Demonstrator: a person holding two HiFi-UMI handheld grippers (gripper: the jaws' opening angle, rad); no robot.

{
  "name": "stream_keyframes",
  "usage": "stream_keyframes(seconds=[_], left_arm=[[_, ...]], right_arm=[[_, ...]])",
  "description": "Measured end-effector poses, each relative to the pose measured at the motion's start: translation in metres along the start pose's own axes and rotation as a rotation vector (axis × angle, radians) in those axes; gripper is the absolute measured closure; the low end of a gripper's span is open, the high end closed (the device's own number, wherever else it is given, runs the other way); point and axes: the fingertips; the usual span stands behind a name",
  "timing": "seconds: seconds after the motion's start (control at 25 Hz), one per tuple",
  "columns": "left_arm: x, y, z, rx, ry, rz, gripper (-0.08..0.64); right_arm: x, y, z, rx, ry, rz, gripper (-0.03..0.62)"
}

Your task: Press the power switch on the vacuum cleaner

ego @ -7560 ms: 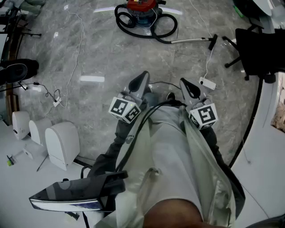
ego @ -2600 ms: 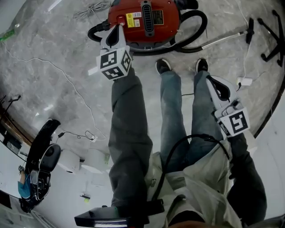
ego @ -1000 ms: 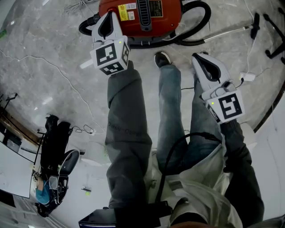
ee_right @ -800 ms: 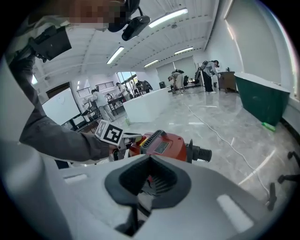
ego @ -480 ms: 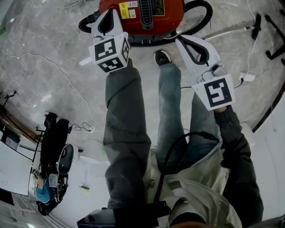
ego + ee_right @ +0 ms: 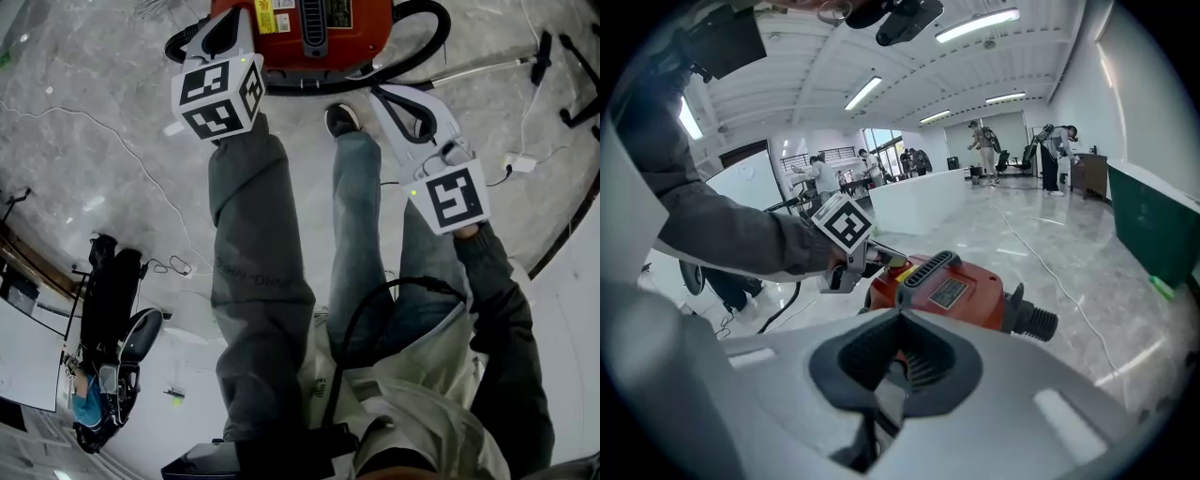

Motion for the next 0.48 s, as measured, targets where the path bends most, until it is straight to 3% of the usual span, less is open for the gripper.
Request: stream_keyframes(seconds=[0.16, 0.28, 0.48], left_arm=[[0.003, 0.000, -0.014, -0.022, -0.095, -0.116, 0.557], [0.017, -0.018, -0.053, -0.049, -0.176, -0.209, 0.557], [0.062, -0.057, -0.141, -0.169, -0.179, -0.346, 0.557]], right_arm=[[0.000, 0.011, -0.004, -0.046, -0.026, 0.028, 0.591], [0.005, 0.017, -0.013, -0.078, -0.037, 0.029, 0.591], [0.017, 0.021, -0.040, -0.084, -0.049, 0.035, 0.591]])
Point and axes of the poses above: the fingertips, and each gripper's own axes: z forward along the fingers, y to its left, x out of its underside, and after that the axes turned 15 degrees about -x, right-handed
